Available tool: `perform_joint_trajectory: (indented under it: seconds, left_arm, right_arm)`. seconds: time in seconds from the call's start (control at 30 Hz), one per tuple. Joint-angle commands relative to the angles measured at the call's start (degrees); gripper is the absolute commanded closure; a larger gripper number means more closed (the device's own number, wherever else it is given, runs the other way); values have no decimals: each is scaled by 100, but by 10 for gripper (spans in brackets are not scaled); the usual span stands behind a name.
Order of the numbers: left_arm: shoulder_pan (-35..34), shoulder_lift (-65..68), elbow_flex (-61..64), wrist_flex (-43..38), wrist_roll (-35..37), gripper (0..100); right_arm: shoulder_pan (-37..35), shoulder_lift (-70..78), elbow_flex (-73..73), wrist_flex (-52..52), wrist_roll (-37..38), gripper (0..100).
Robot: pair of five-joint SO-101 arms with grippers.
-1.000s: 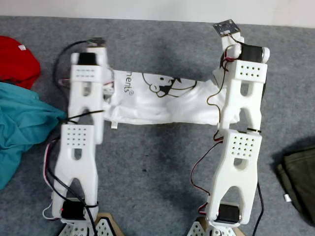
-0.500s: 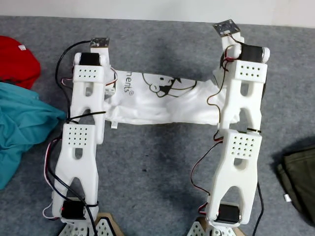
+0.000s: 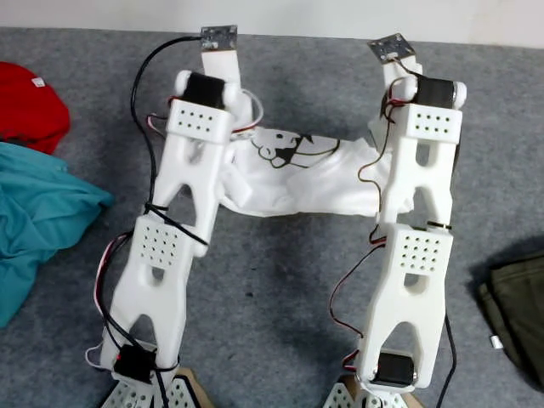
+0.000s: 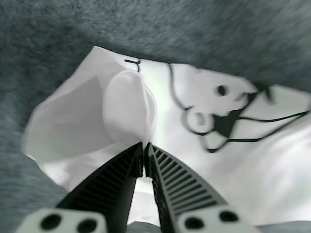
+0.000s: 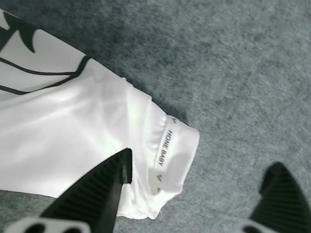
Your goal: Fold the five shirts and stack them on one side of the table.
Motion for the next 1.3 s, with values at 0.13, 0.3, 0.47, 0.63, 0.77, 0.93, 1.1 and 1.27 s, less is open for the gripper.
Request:
perform_joint_trajectory:
  seconds: [0.13,0.3,0.47,0.63,0.77,0.93,1.1,1.27]
  left_arm:
    - [1262,-585,-242,-220,343,994]
    - [1851,-567,-242,-712,360,994]
    - [2422,-585,-242,-1327,360,994]
    - [2941,-532,-189,-2470,360,994]
    - [3371,-523,-101,-3007,360,994]
    - [3635,-523,1103,-3886,334,994]
    - [3530,-541,2105,-4651,316,985]
    - [3477,-585,2114,-4527,343,736]
  right_arm:
    - [611,-171,-286,48,-105,630]
    - [1218,-154,-295,40,-105,631]
    - [1745,-110,-251,40,-79,631]
    - [2026,-101,-233,40,-79,631]
    - [2149,-101,-233,40,-79,631]
    - [2255,-101,-233,40,-70,631]
    - [2237,207,-286,40,-62,631]
    - [2123,365,-286,40,-53,630]
